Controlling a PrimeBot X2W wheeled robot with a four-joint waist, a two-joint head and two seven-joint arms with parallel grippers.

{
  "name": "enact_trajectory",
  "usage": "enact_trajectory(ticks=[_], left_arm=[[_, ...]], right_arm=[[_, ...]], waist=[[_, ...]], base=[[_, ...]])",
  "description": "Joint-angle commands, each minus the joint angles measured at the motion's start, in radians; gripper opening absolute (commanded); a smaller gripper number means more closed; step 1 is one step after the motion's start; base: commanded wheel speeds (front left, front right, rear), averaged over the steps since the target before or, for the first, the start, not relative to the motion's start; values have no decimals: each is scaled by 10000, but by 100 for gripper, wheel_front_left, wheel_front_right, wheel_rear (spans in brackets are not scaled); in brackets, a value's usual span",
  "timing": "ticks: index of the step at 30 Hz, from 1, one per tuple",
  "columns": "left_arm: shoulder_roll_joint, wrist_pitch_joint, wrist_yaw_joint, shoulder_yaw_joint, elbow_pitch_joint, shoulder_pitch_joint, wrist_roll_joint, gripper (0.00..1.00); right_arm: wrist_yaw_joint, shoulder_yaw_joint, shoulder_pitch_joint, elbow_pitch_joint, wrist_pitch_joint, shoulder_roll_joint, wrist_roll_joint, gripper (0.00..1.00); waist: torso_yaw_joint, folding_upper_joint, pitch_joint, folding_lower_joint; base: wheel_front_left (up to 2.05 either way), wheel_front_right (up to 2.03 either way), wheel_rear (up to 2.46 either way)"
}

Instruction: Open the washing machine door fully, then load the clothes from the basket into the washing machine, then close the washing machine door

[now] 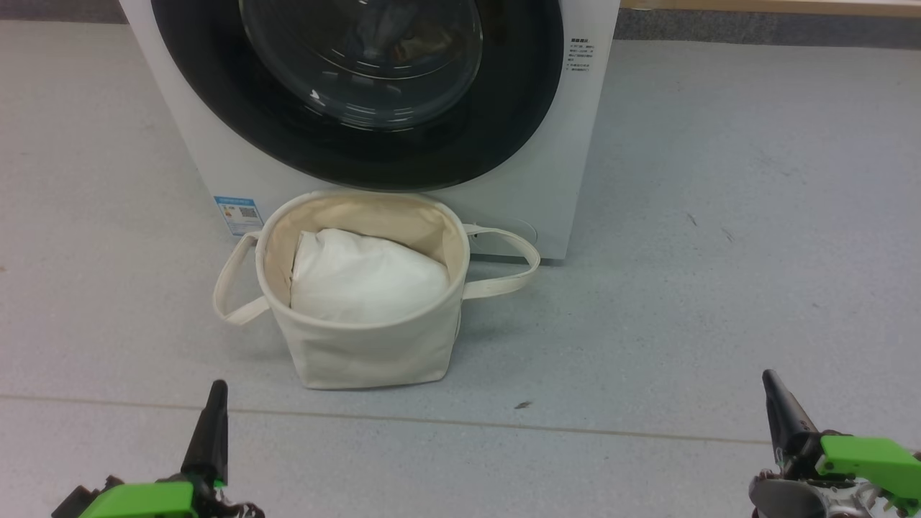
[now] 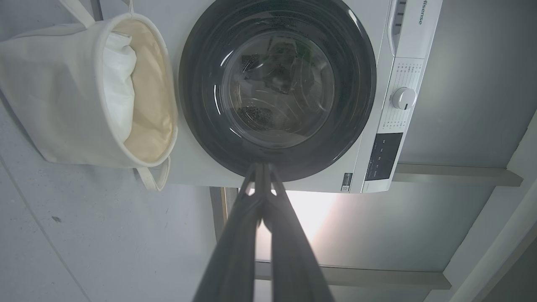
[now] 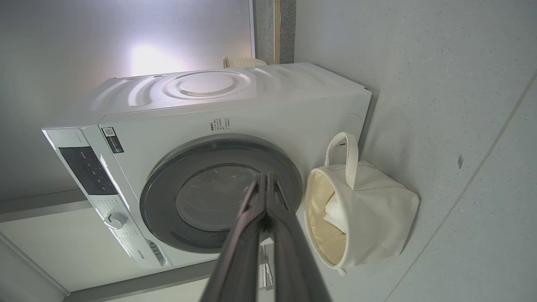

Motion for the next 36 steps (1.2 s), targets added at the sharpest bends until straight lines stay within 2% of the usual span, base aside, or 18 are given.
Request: enact_trajectory(ticks=[1,36], left_arm=[[148,80,-71,336,-365,-446,-31,0],[148,80,-71,336,-366,-446,-31,0]], right_arm=[[2,189,-500,-304,75,-47,-74,0],[2,177,-501,-303,85,-38,-84,0]], waist=[[0,0,0,0],[0,0,0,0]], base=[[0,0,0],[0,0,0]])
